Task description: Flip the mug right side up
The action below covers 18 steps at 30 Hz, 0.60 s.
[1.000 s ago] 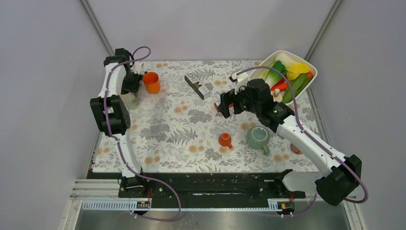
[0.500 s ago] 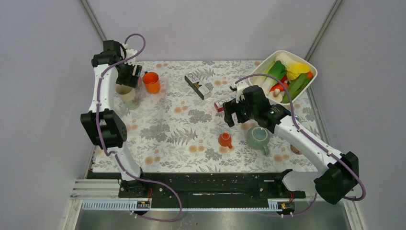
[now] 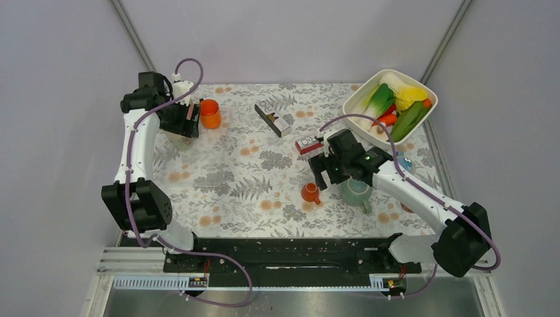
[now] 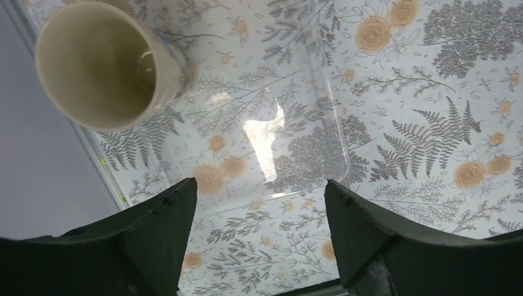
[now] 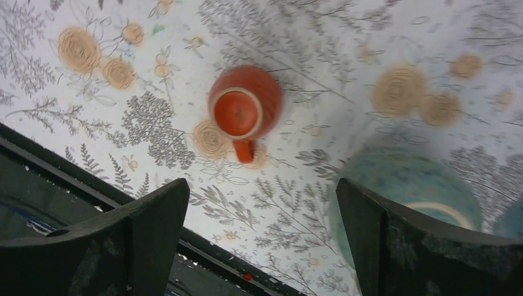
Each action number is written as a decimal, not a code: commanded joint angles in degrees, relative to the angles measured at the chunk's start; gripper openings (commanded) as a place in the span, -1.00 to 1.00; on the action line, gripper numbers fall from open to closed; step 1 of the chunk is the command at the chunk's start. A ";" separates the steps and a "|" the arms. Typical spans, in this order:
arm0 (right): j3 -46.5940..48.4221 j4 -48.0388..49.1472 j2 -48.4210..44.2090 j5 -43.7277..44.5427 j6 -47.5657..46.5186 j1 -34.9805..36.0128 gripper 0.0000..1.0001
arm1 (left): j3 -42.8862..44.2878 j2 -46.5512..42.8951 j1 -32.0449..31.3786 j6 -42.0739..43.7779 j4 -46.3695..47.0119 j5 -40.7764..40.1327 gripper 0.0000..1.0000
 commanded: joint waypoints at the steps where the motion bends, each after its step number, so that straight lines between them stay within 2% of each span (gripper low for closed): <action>1: -3.09 3.48 5.60 -3.24 3.72 4.26 0.94 | -3.10 -5.93 -0.36 1.27 1.74 5.61 0.58; 3: -3.49 3.98 8.29 -3.02 5.02 4.89 0.71 | -4.24 -7.33 -0.49 1.30 1.71 6.60 0.59; 5: -4.73 5.71 9.42 -4.03 6.03 5.41 0.30 | -5.03 -8.58 -0.61 1.21 1.74 7.60 0.59; 6: -5.77 7.74 9.51 -4.46 6.75 5.56 0.19 | -5.44 -9.23 -0.67 1.15 1.72 8.17 0.59; 11: -11.45 15.99 8.53 -2.19 9.88 5.75 0.02 | -6.56 -10.99 -1.27 1.12 1.74 8.85 0.58; 13: -12.67 19.87 8.75 -4.01 10.39 5.87 -0.02 | -6.88 -11.10 -1.62 1.12 1.68 9.17 0.59; 18: -12.30 21.21 12.56 -2.58 10.54 6.34 -0.07 | -7.11 -11.17 -2.49 0.73 1.73 9.15 0.59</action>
